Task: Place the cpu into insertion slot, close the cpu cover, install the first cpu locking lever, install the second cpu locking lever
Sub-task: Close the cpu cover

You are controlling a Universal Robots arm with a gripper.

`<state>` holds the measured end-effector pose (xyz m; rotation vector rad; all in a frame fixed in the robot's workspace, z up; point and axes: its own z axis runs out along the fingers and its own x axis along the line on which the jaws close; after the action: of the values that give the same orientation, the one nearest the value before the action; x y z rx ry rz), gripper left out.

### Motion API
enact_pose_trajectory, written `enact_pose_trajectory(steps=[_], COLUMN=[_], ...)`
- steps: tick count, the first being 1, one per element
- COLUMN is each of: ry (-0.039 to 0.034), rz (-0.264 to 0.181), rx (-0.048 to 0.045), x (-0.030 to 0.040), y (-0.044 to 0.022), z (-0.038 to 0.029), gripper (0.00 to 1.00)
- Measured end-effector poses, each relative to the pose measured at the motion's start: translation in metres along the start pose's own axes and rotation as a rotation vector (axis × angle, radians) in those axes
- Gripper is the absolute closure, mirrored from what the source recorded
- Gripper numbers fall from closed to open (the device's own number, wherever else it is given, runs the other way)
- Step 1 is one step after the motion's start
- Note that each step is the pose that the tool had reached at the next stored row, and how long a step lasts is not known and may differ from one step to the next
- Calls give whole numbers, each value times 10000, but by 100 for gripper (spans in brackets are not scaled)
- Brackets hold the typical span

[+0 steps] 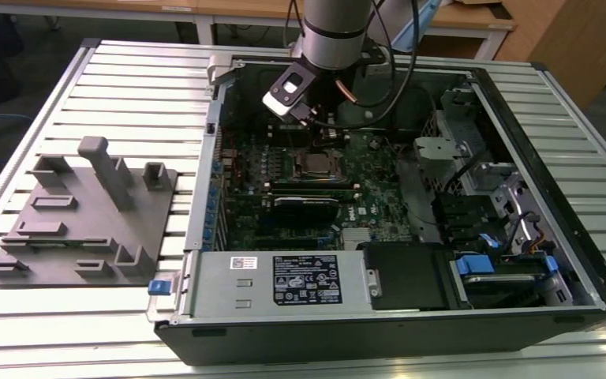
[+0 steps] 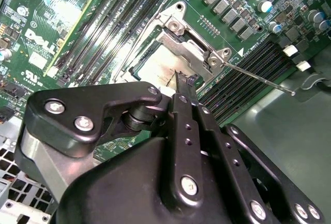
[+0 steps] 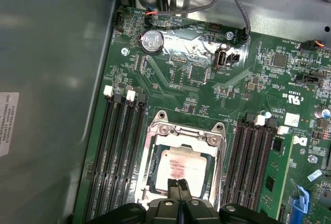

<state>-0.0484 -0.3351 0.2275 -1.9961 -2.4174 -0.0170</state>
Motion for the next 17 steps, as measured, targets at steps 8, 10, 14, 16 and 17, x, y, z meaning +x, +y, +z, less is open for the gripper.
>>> enact_pose_trajectory(steps=[8,10,14,16,17], ry=[0,1,0,1,1], rz=[-157,-159,-212,-302,-355], rx=[3,2,3,4,5], x=[0,0,0,0,0], y=[0,0,0,0,0], z=[0,0,0,0,0], gripper=[90,90,90,90,90])
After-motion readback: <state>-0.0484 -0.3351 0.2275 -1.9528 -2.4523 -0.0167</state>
